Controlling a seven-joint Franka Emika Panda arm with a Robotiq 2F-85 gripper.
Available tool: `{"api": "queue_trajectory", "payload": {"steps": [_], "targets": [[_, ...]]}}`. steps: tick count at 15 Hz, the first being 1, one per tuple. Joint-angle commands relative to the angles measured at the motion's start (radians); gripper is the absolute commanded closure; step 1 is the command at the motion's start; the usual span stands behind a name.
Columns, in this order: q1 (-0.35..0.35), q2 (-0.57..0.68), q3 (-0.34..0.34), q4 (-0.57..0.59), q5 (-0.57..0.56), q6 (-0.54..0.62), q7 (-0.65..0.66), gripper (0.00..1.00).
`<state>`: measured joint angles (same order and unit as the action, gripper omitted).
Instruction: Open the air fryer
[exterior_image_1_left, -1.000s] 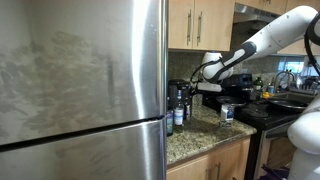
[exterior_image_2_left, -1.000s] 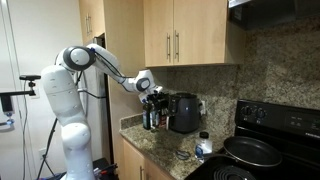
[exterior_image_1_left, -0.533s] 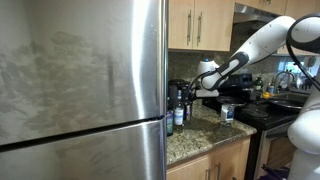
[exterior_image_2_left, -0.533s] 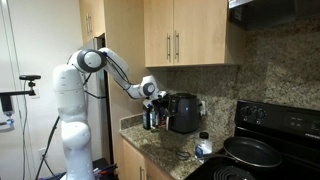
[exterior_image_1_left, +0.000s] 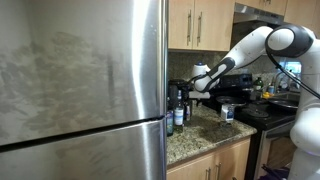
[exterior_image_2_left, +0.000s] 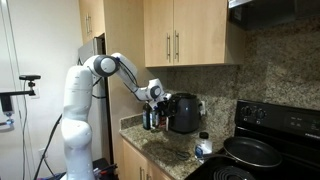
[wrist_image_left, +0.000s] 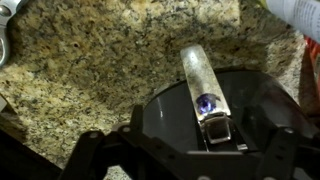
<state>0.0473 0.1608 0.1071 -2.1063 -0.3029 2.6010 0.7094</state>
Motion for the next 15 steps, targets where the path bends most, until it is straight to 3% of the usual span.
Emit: {"api": "queue_trajectory", "payload": {"steps": [1,9,13,14,15], "targets": [[0.043,0.001,-0.045,0.0,0.014,0.0,-0.011,0.0],[0.1,0.074,-0.072,0.031,-0.029,0.091,0.013,0.0],[0.158,0.129,-0.149,0.073,-0.142,0.134,0.099,0.0],[0.169,0.142,-0.169,0.084,-0.17,0.141,0.122,0.25],[0.179,0.152,-0.19,0.091,-0.199,0.142,0.14,0.26]]}}
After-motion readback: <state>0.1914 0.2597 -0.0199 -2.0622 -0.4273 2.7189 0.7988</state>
